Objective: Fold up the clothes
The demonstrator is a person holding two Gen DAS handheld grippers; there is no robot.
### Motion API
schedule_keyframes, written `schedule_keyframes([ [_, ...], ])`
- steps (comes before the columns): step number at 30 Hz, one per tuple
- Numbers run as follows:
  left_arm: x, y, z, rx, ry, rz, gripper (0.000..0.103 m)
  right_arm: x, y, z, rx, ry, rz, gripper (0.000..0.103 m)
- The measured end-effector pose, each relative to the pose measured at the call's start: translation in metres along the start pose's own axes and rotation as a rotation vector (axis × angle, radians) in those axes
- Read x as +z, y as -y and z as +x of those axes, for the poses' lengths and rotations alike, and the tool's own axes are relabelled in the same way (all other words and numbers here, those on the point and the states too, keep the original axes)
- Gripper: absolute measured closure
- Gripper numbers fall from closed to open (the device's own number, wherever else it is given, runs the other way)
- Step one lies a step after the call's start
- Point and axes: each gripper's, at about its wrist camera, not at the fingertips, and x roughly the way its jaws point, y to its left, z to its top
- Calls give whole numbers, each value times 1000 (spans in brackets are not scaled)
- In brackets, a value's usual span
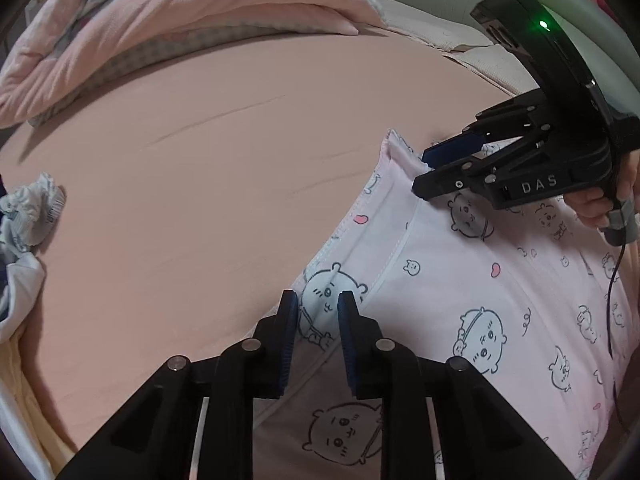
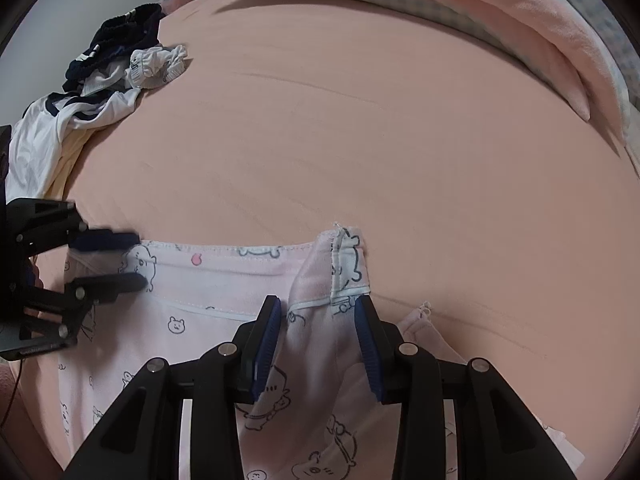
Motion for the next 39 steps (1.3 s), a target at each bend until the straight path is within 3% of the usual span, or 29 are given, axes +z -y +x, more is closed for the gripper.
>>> schedule_keyframes([
  [6,2,3,-2,19,19,2,100,0,0,-1,1,1,3,65],
  [12,3,1,-23,106,93,-42,101,-1,8,-19,-3,85,40,65],
  [17,0,-10,-8,148,34,-106,101,2,16,-25,11,98,41,65],
  [21,10,-7,6,168,8,-130,99,5,-4,-3,34,39,-52,63],
  [22,10,-12,-2,143,17,-178,98,4,-11,10,-37,22,-100,63],
  [23,10,-18,-11,124,33,-227,97,5,-11,12,-63,31,-110,56],
  [24,4,-22,-24,132,68,-280,93,5,-10,14,-82,42,-114,56],
  [26,-17,-37,-46,172,84,-387,79,9,4,8,-105,61,-44,58],
  [27,-28,-44,-57,193,92,-441,63,9,13,5,-120,77,-14,58],
  [28,-39,-51,-66,202,97,-496,54,9,22,2,-134,94,15,58],
  [32,-72,-62,-52,90,32,-652,55,3,32,-8,59,86,102,58],
  [34,-76,-64,-44,75,37,-692,57,2,19,-3,60,67,70,58],
  [35,-73,-63,-43,64,47,-694,64,2,13,-1,59,56,53,59],
  [36,-70,-63,-42,41,50,-696,98,2,7,4,40,51,38,65],
  [38,-64,-64,-41,-35,74,-711,101,2,-5,8,13,56,0,94],
  [39,-60,-62,-43,-21,77,-690,101,3,-8,5,22,61,-3,99],
])
